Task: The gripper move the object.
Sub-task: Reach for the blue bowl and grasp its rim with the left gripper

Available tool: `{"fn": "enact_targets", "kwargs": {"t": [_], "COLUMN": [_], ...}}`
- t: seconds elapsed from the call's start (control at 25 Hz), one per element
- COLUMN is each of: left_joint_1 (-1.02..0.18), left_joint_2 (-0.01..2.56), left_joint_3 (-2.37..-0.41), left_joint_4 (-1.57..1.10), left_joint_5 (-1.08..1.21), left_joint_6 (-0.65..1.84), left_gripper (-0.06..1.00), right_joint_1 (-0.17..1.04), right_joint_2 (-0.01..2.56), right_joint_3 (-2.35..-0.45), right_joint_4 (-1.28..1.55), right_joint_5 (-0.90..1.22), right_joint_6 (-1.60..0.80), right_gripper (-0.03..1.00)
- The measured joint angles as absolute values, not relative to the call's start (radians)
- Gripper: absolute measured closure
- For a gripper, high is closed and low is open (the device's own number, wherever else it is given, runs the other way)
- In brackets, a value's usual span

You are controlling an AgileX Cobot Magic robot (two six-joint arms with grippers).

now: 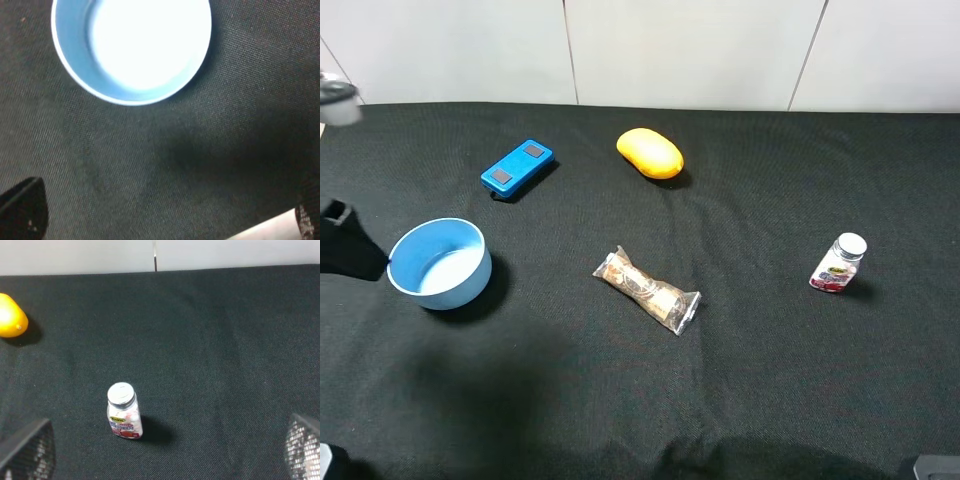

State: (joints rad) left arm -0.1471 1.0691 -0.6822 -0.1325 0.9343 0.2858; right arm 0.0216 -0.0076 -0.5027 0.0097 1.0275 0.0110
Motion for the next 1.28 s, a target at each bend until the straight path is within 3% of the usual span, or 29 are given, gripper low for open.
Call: {"fn": "enact_targets", "kwargs": {"t": [0.8,1.28], "left_joint_1": [-0.403,-0.496], "left_joint_2": [1.512,1.762], "left_joint_3": [-0.715,-0.788], "left_joint_4": [-0.112,-0.011], "left_joint_5": [0.651,0.589], "left_joint_6": [0.325,0.342], "left_gripper": [-0.04,-0.04], "right_joint_1": [0.022,0.022], "right_joint_2": [-0.008,-0.008], "right_joint_3": [-0.503,-0.503], "right_joint_4": [0.010,0.010], "right_joint_5": [1.027,1.027], "right_joint_6": [0.011,0.011], "right_gripper": [0.27,0.27]}}
